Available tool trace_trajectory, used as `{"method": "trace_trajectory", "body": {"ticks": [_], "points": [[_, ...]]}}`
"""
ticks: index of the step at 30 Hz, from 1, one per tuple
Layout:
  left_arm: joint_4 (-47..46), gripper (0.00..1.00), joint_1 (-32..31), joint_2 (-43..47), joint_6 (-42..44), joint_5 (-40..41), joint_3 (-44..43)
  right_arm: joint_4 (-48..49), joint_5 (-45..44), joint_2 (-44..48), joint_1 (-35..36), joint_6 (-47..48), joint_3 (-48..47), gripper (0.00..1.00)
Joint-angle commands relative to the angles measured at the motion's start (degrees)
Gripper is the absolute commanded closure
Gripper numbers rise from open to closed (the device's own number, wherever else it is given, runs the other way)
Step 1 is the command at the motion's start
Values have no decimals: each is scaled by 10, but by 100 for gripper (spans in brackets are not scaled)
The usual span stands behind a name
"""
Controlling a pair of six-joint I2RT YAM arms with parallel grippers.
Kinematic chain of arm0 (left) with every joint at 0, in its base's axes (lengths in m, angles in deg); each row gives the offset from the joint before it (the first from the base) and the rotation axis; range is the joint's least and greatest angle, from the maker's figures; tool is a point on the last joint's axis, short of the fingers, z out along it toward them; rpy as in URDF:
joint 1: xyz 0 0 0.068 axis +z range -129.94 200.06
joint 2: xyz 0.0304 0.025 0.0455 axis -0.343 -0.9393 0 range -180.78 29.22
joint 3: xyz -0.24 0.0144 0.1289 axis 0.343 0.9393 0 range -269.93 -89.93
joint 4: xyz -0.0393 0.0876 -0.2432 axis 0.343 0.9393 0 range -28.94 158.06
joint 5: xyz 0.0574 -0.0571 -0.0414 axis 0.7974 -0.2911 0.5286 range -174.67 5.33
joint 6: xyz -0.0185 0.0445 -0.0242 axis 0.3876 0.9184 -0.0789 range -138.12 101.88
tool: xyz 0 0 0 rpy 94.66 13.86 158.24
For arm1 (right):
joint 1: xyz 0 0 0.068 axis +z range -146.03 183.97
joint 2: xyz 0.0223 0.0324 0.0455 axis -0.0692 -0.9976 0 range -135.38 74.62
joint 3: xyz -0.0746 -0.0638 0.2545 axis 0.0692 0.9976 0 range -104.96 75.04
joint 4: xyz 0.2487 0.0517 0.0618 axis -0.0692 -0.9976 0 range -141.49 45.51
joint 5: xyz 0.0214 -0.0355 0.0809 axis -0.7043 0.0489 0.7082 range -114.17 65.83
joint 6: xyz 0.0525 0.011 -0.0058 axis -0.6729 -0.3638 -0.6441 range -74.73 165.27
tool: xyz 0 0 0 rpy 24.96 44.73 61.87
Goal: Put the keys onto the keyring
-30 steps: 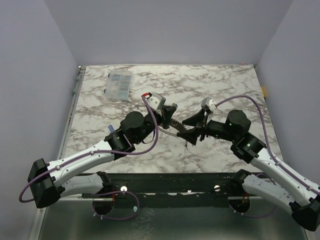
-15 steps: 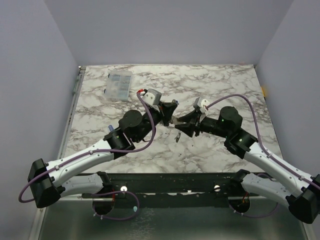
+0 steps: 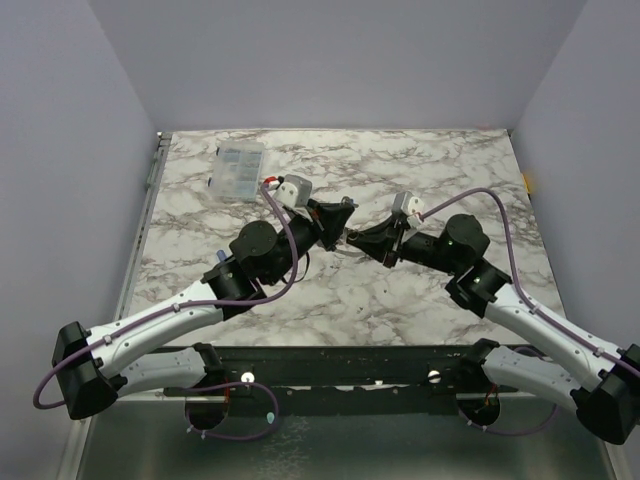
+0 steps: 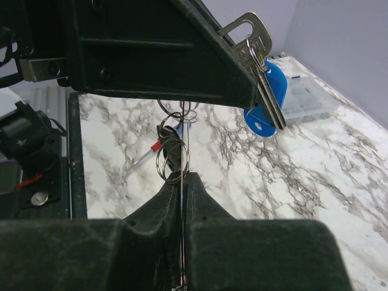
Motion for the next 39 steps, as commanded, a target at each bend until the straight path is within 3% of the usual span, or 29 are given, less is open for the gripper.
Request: {"method": "trace_trajectory", "body": {"ticks": [1, 9, 11, 13, 16, 22, 28, 32, 39], "points": [[-31, 100, -2, 13, -29, -22, 0, 59, 38, 19, 3, -16, 8, 98], [-31, 98, -2, 39, -11, -24, 34, 19, 50, 47, 2, -64, -7, 99], [-32, 87, -2, 52, -2, -23, 47, -12, 49, 54, 2, -65, -13, 99], [-29, 68, -2, 66, 6, -15, 60, -54, 49, 56, 2, -63, -22, 99], [-21, 51, -2, 88, 7, 9, 81, -129, 41, 63, 2, -53, -32, 99], [9, 34, -3, 106, 2, 37, 105, -167, 45, 94, 2, -59, -4, 99], [61, 34, -2, 130, 95, -8, 90, -209, 64, 107, 2, -72, -2, 99], [135, 42, -3, 149, 236, -133, 53, -259, 77, 95, 2, -80, -29, 99], [226, 38, -3, 151, 390, -331, -8, -352, 92, 59, 2, -131, -88, 99]]}}
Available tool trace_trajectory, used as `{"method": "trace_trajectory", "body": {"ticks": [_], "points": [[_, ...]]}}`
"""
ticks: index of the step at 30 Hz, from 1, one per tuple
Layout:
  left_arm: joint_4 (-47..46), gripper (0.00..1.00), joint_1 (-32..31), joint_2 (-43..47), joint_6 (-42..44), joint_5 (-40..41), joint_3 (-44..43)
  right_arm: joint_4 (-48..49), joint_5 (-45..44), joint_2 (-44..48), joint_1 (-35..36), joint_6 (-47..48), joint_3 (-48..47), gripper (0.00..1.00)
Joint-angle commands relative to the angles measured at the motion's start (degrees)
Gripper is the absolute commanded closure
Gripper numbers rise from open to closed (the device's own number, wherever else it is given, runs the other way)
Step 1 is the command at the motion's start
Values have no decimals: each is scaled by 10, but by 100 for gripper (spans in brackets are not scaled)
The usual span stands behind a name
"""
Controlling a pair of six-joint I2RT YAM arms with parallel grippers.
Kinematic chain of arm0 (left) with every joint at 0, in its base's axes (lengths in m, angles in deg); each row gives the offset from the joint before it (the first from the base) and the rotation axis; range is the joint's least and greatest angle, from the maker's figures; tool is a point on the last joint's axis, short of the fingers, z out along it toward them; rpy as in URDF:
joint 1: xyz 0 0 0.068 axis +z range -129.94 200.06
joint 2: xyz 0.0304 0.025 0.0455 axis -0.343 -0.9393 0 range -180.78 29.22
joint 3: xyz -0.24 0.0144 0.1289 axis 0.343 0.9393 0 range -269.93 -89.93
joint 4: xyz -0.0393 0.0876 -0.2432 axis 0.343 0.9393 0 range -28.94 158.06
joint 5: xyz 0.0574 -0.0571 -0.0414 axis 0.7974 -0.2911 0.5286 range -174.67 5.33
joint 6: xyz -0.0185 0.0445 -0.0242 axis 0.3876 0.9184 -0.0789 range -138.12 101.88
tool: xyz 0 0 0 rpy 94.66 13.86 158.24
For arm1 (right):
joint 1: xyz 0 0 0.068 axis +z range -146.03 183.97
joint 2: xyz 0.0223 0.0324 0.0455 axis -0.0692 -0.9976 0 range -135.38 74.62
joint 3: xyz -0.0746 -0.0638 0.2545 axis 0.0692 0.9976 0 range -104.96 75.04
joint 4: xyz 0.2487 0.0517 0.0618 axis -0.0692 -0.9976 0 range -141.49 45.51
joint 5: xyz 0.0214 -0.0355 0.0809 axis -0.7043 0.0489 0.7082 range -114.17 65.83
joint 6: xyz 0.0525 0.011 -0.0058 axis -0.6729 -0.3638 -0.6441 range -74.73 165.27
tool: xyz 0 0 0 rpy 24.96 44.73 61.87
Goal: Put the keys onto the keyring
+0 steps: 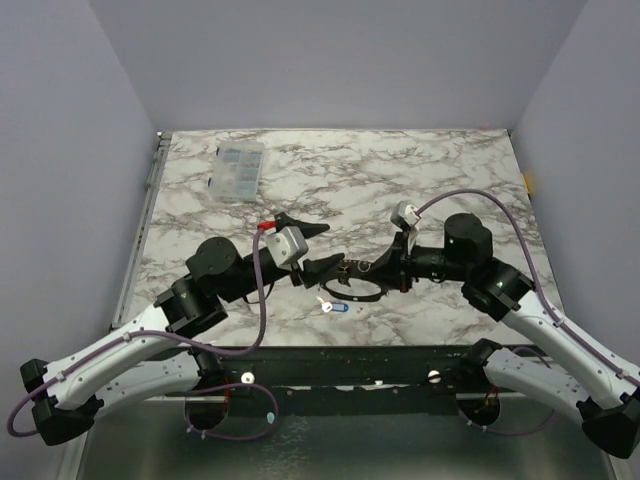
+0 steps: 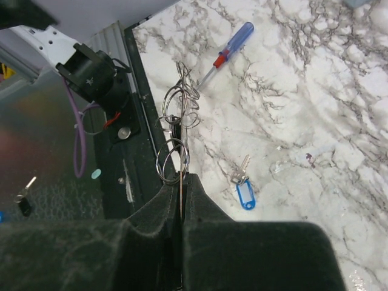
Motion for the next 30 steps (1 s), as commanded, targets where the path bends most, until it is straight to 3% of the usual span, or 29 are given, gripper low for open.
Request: {"method": "trace_trajectory", "body": {"ticks": [1, 11, 22, 24, 27, 30], "points": [[84, 37, 1, -7, 142, -182, -43, -58, 35, -7, 2, -50, -50, 99], [130, 40, -5, -89, 206, -292, -108, -116, 75, -10, 3, -62, -82, 99], [188, 56, -29, -123, 253, -291, -148, -153, 91, -16, 3, -65, -111, 99], [195, 56, -34, -128, 258, -287, -151, -155, 89, -16, 3, -68, -115, 99], [199, 44, -48, -133, 270, -267, -150, -163, 92, -16, 2, -71, -125, 99], [200, 43, -64, -140, 288, -247, -146, -171, 93, -20, 2, -77, -135, 99]]}}
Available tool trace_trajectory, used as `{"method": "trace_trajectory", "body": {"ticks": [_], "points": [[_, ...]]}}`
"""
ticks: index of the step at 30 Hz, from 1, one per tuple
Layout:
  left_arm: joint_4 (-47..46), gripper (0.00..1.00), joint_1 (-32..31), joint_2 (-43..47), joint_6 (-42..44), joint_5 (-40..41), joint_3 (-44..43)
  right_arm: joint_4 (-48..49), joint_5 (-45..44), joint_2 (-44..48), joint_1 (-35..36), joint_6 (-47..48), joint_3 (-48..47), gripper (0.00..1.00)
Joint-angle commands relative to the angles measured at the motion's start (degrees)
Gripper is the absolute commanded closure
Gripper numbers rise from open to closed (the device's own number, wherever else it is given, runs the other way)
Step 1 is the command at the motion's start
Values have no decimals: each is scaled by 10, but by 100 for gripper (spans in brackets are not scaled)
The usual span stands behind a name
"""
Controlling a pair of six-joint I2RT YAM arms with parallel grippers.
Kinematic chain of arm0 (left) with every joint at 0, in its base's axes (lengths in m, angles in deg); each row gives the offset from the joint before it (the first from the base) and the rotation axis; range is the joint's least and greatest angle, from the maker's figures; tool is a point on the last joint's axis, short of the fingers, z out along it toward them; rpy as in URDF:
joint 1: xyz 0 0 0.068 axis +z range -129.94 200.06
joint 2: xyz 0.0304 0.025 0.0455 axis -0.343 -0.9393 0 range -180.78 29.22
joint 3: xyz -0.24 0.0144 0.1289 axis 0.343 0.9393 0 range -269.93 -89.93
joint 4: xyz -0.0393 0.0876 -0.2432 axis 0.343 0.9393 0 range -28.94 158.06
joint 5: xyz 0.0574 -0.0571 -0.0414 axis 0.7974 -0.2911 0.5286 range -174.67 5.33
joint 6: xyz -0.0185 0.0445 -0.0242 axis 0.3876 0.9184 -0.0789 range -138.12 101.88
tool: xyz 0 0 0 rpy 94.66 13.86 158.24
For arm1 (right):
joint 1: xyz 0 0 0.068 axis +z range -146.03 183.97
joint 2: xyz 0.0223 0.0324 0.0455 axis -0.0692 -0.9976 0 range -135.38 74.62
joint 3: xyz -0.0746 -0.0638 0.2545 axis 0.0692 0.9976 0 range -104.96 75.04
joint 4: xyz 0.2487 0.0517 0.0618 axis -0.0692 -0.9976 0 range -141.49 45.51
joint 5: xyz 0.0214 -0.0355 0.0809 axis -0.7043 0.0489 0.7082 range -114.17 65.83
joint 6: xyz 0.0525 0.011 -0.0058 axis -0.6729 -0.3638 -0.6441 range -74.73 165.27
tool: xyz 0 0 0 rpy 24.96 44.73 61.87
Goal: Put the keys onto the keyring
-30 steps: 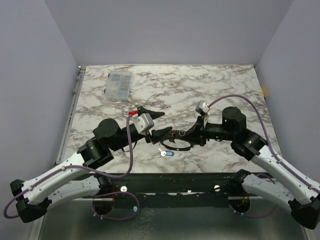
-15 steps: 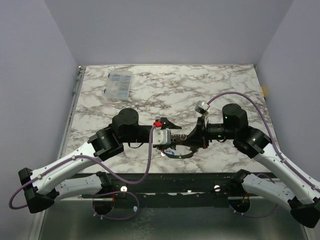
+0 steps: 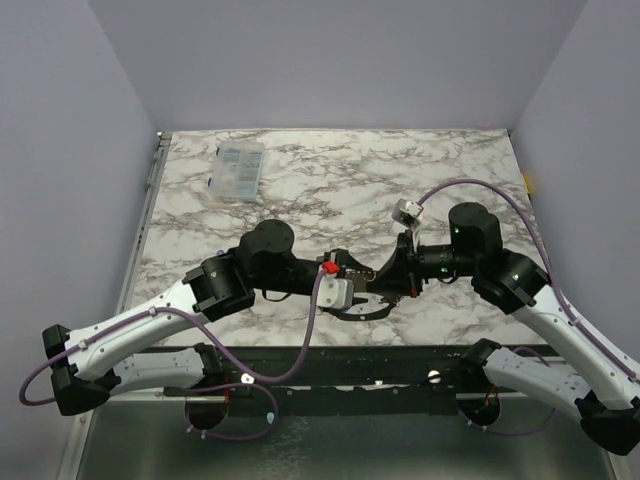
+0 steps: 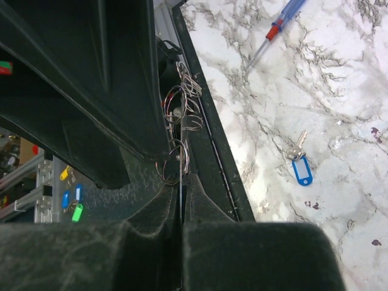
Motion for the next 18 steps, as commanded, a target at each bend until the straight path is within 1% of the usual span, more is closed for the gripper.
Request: {"method": "trace_trajectory", "body": {"ticks": [1, 6, 11, 13, 18], "points": [[16, 43, -26, -13, 40, 26, -9, -19, 24, -3, 2, -16, -33, 99], [16, 46, -52, -22, 83, 84, -7, -24, 41, -2, 2, -19, -34, 99], [14, 57, -66, -23, 112, 128, -7, -22, 65, 4, 2, -23, -35, 99], [12, 58, -69, -22, 119, 139, -6, -24, 71, 6, 2, -21, -36, 99], [2, 56, -73, -14, 132, 175, -4, -35, 80, 6, 2, -16, -35, 99]]}}
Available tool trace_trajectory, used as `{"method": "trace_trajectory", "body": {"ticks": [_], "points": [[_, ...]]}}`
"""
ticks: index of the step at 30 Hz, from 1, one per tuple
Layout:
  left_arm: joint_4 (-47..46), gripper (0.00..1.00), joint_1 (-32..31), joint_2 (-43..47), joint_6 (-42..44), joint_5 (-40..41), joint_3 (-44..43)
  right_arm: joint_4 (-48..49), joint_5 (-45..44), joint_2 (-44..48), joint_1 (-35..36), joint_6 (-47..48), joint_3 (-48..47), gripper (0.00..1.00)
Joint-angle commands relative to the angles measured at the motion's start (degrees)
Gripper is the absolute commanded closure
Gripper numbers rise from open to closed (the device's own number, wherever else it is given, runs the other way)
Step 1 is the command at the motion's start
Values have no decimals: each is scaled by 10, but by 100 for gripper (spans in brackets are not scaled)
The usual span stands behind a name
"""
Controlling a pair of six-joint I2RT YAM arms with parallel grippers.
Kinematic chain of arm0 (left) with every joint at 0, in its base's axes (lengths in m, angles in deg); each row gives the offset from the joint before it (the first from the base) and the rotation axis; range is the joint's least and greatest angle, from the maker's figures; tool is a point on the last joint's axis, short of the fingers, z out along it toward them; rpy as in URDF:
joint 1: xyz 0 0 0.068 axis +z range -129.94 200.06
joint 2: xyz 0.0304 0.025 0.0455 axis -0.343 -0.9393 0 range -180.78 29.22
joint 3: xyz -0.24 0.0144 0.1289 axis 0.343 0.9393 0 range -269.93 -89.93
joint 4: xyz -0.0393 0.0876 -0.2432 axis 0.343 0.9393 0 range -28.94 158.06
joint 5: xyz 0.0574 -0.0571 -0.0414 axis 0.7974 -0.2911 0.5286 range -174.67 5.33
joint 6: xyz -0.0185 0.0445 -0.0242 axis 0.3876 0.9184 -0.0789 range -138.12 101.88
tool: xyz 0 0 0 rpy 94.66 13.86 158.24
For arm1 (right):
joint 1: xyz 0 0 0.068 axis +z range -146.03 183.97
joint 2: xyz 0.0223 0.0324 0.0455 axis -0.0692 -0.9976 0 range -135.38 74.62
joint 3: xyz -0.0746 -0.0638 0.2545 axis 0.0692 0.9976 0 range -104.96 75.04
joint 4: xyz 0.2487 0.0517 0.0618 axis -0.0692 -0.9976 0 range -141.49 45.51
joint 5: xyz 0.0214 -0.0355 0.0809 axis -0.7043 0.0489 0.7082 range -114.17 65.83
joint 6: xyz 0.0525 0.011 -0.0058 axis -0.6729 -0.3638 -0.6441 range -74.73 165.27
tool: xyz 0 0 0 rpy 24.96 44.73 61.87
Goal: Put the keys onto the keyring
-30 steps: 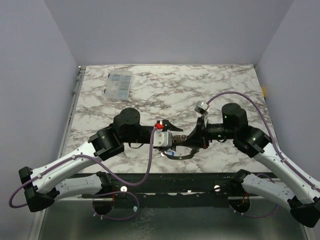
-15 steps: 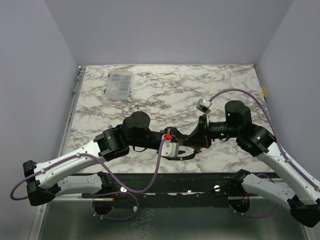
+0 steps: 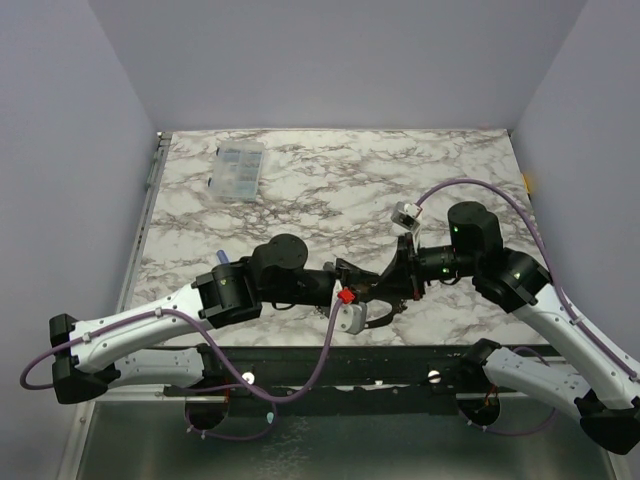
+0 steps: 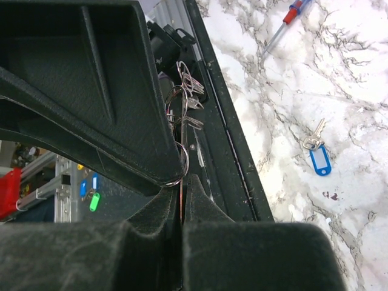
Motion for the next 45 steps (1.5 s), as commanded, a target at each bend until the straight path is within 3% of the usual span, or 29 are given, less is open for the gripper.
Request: {"method": "trace_trajectory", "body": {"ticks": [1, 7, 18, 20, 22, 39, 45], "points": [[-8, 56, -2, 4, 31, 70, -4, 1, 56, 9, 4, -5, -18, 99], [-37, 56, -3, 16, 50, 119, 9, -19, 59, 11, 4, 3, -28, 99], [-41, 73, -3, 4, 21, 128, 7, -31, 76, 12, 3, 14, -32, 99], [-41, 80, -3, 6, 17, 123, 8, -33, 73, 13, 3, 18, -33, 99], [-39, 99, -3, 8, 10, 116, 7, -34, 70, 13, 3, 22, -33, 99], [3, 100, -3, -16, -69, 111, -39, 2, -78, 43, 4, 127, 8, 99], [2, 100, -3, -18, -112, 91, -49, 24, -87, 63, 4, 162, 30, 99]]}}
